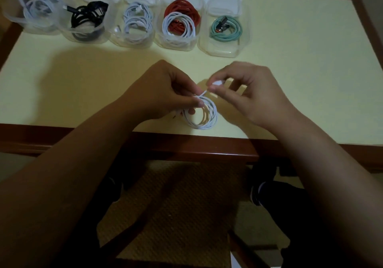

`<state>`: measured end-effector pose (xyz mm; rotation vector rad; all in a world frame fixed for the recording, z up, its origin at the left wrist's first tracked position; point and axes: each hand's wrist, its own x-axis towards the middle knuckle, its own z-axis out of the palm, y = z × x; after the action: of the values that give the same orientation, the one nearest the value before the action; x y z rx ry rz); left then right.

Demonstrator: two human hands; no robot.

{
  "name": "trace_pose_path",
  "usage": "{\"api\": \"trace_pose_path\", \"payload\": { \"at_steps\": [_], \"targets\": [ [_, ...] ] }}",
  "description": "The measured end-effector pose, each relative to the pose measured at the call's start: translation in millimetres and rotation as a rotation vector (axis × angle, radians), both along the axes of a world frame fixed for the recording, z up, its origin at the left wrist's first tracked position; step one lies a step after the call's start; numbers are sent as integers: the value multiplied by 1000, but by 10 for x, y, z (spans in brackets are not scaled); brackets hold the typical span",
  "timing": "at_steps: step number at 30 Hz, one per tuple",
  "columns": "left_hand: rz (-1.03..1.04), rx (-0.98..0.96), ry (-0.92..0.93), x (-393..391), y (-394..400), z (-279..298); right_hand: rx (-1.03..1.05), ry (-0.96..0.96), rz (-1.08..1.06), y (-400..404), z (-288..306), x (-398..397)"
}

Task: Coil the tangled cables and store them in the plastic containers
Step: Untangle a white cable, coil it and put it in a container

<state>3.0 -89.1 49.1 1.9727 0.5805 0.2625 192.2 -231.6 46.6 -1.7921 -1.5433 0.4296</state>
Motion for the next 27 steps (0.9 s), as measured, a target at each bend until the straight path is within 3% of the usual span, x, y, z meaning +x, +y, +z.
{"api": "trace_pose_path", "payload": {
  "at_steps": [6,14,16,21,24,27],
  "targets": [
    [126,-171,-89,48,10,-21,111,-60,-178,-12,-2,77],
    [233,-341,-186,102,-101,-90,-176,38,-223,14,-36,3],
    [261,-417,-206,118,-117,-90,-215,190,-259,37,-48,-5],
    [320,-527,-276,146,-175,-99,-393,926,-279,56,4,-62],
    [347,-286,-284,137,-168,-145,-480,1215,-242,71,38,-93],
    [336,11,-289,120,-171,-193,-477,1330,-212,76,94,-122]
  ]
}}
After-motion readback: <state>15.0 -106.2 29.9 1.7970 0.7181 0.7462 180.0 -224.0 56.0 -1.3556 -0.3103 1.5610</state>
